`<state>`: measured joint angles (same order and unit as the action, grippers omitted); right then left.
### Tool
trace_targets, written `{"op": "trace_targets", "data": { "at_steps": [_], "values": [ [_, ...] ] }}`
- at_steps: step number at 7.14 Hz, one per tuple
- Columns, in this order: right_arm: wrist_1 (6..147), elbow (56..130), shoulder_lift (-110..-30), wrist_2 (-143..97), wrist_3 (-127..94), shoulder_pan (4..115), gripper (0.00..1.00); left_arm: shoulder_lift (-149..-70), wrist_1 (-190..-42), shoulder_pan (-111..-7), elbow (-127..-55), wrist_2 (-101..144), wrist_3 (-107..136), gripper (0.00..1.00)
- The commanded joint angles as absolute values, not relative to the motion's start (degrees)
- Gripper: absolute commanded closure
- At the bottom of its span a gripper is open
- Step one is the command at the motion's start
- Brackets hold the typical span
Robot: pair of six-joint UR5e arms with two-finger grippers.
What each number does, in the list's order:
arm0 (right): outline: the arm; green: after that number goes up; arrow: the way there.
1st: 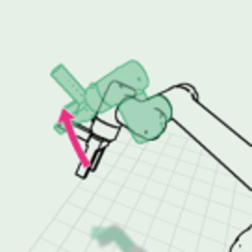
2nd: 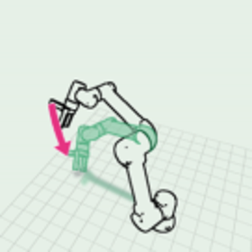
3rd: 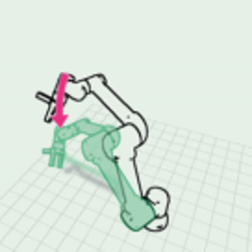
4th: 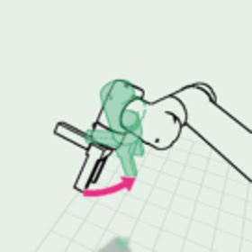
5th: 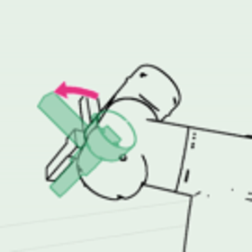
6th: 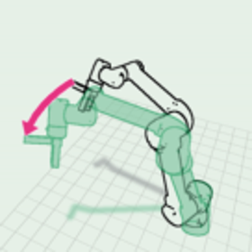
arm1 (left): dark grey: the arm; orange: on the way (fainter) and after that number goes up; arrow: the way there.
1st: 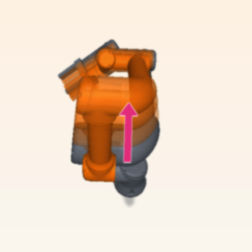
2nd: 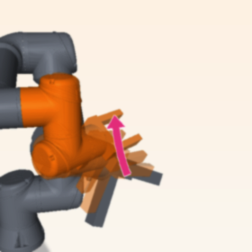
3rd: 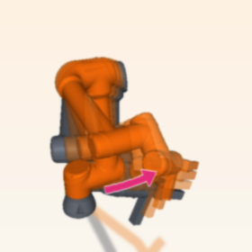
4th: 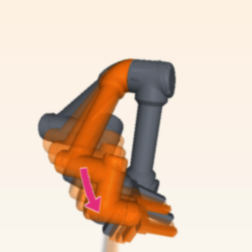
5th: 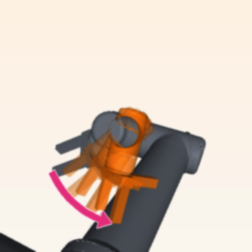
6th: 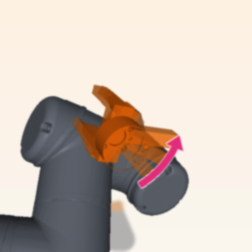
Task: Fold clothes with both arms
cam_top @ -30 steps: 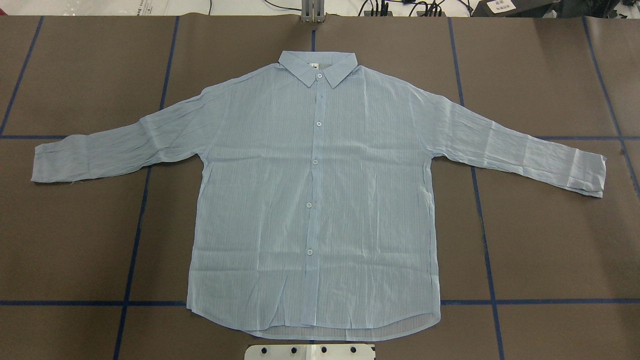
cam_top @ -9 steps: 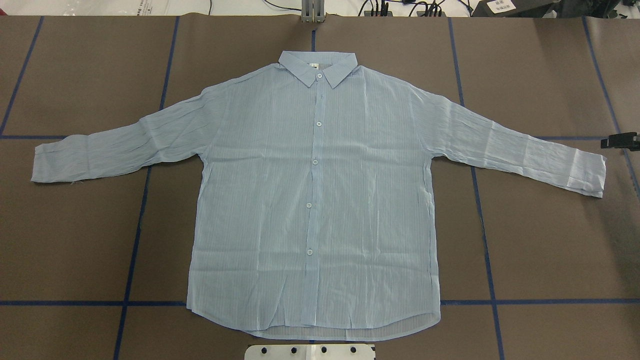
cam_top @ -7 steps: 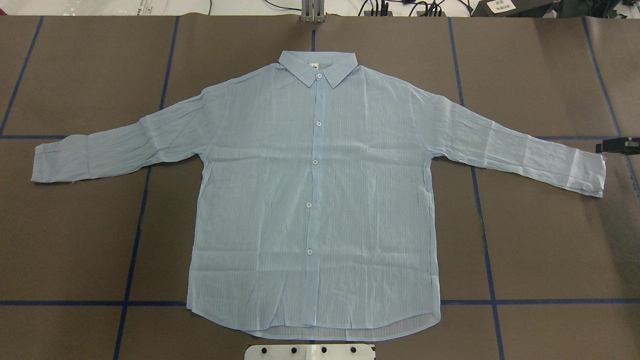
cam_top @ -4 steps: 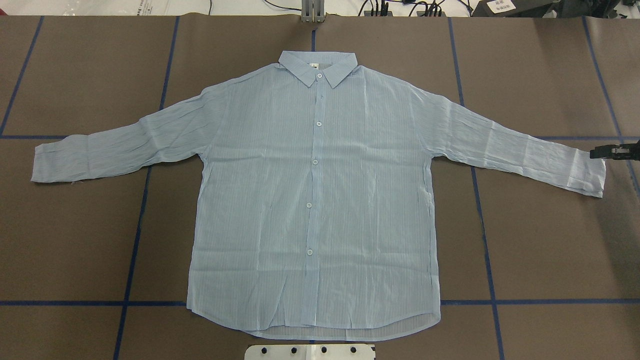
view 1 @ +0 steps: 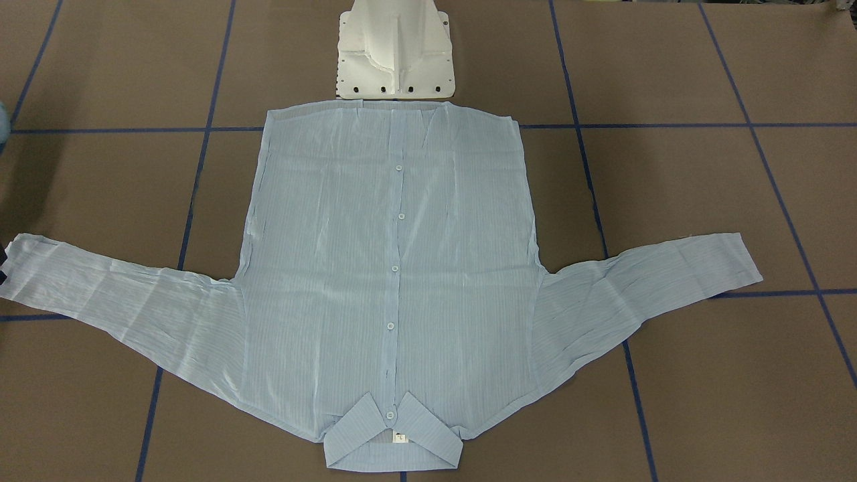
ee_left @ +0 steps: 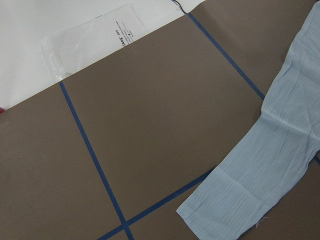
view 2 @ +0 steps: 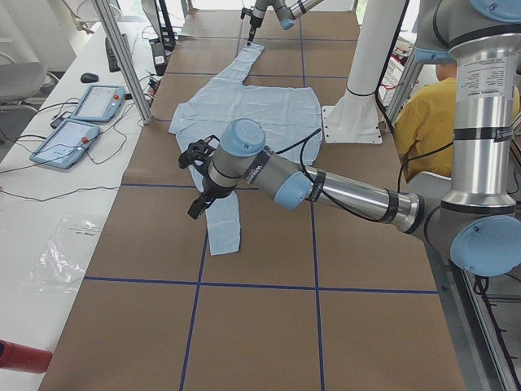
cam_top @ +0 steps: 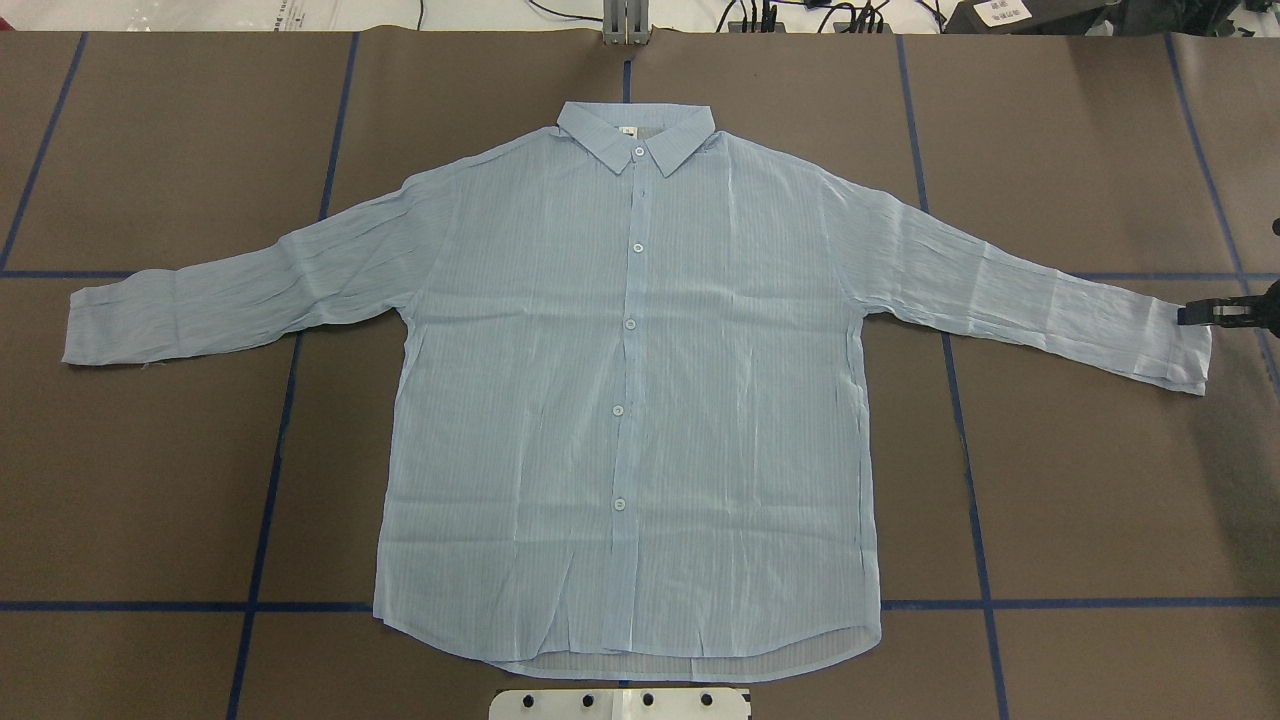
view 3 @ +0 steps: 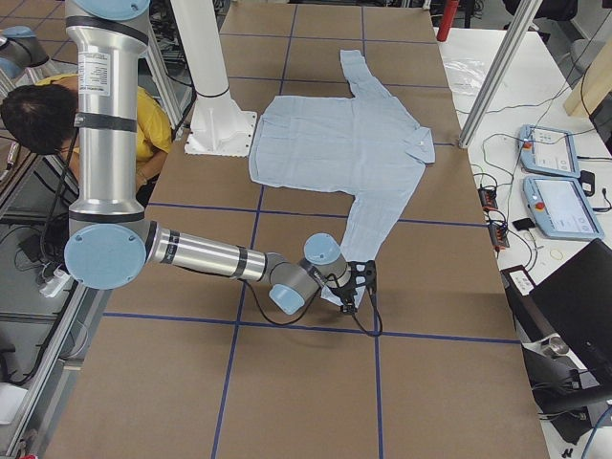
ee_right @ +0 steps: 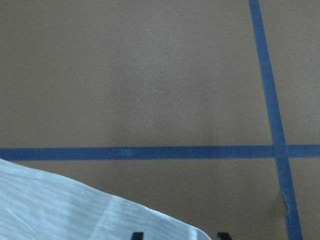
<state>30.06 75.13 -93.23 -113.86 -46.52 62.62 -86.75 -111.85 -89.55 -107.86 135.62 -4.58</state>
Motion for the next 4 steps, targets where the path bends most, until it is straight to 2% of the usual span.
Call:
{"op": "trace_targets", "data": {
  "at_steps": [1, 2, 3, 4],
  "values": [
    [30.1, 75.0, -93.3, -113.3, -47.1, 62.2, 0.62, -86.7, -112.5, -89.6, -107.5, 135.6, -4.6, 0.0],
    [30.1, 75.0, -93.3, -113.3, -47.1, 62.2, 0.9, -86.7, -112.5, -89.6, -107.5, 135.6, -4.6, 0.0],
    [30.0, 75.0, -93.3, -113.3, -47.1, 62.2, 1.0, -86.7, -112.5, -89.6, -107.5, 135.6, -4.6, 0.0],
    [30.0, 75.0, -93.2, -113.3, -47.1, 62.2, 1.0, -86.7, -112.5, -89.6, -107.5, 135.6, -4.6, 0.0]
  ]
}}
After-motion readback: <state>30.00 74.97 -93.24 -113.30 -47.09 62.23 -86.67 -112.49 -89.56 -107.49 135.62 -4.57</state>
